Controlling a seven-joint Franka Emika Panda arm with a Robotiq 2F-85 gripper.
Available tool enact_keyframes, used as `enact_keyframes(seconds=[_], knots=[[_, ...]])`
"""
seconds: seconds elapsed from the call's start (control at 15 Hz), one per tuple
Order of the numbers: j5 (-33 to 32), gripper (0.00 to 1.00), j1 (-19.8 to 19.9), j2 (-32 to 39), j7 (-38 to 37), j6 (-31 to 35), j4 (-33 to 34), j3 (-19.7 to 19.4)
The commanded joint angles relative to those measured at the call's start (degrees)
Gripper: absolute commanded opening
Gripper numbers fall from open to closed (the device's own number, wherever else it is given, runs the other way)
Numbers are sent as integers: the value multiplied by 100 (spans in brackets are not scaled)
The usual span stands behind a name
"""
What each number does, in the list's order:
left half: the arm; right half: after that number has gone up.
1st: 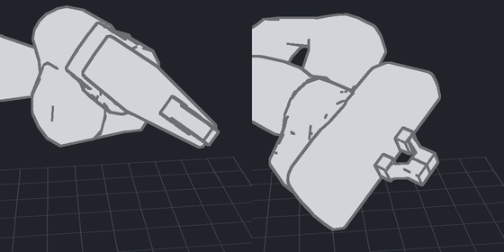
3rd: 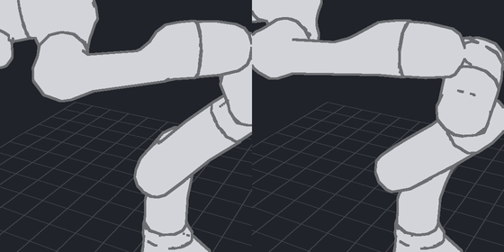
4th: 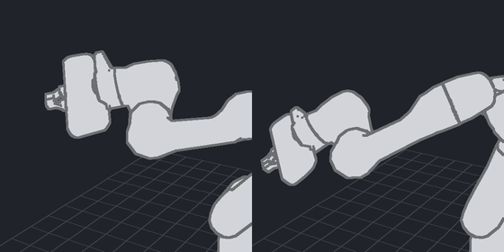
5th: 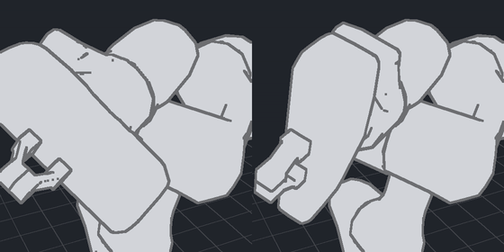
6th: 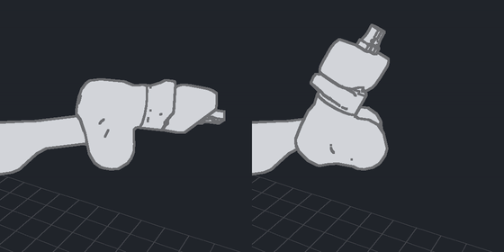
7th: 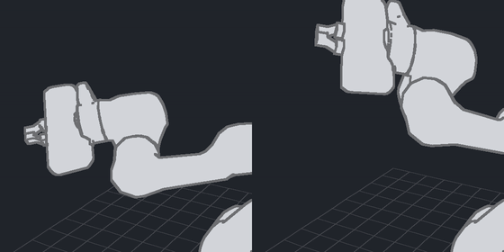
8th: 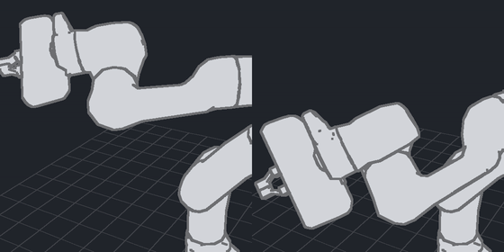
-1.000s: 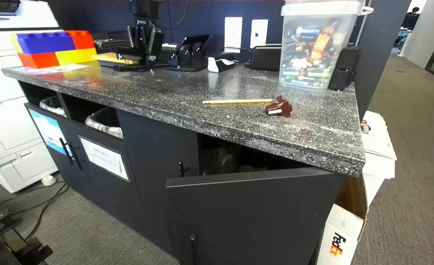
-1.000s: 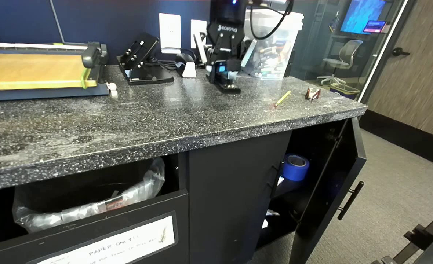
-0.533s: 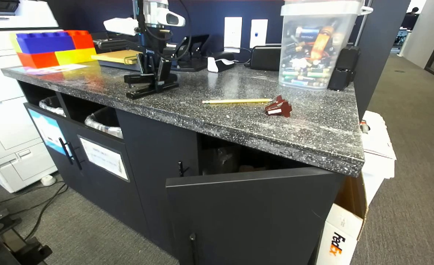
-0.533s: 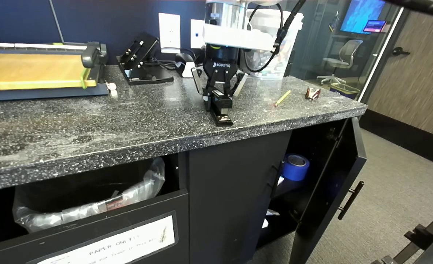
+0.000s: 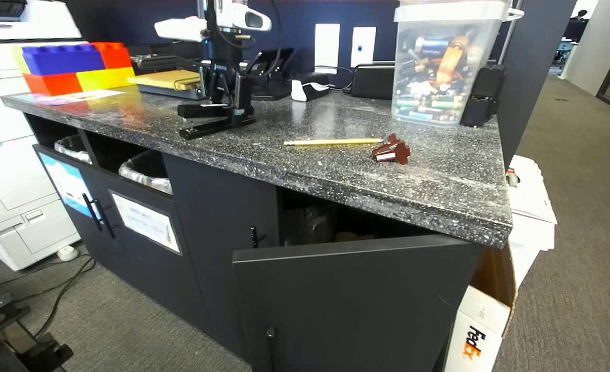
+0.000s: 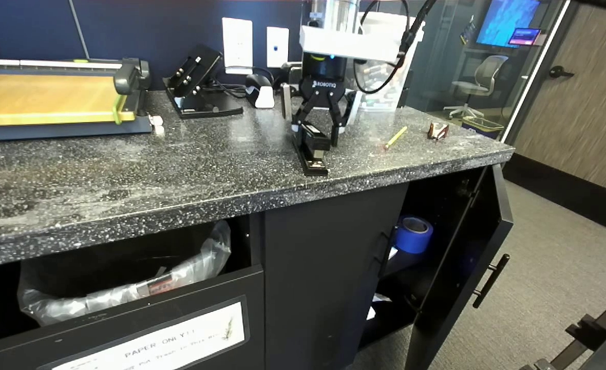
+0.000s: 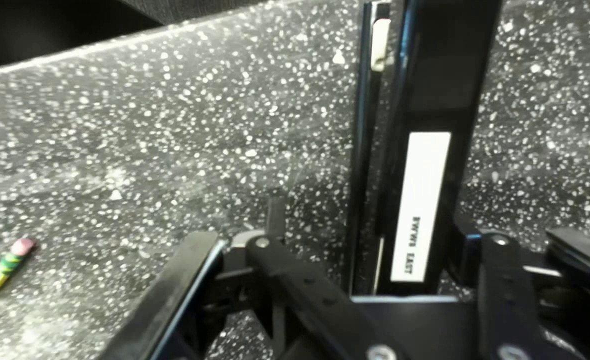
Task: Move the black stapler to the left
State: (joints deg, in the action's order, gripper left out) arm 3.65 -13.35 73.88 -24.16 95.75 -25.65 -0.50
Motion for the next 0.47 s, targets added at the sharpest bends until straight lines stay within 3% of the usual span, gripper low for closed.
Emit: enact_keyframes(seconds=[0.0, 0.07, 0.2, 0.4], knots=[[-41, 99, 258, -709, 251, -877, -88, 62], [-55, 86, 134, -326, 97, -390, -50, 53], [-51, 99, 250, -633, 180, -708, -55, 51], [-49, 100, 285, -725, 209, -792, -89, 51]])
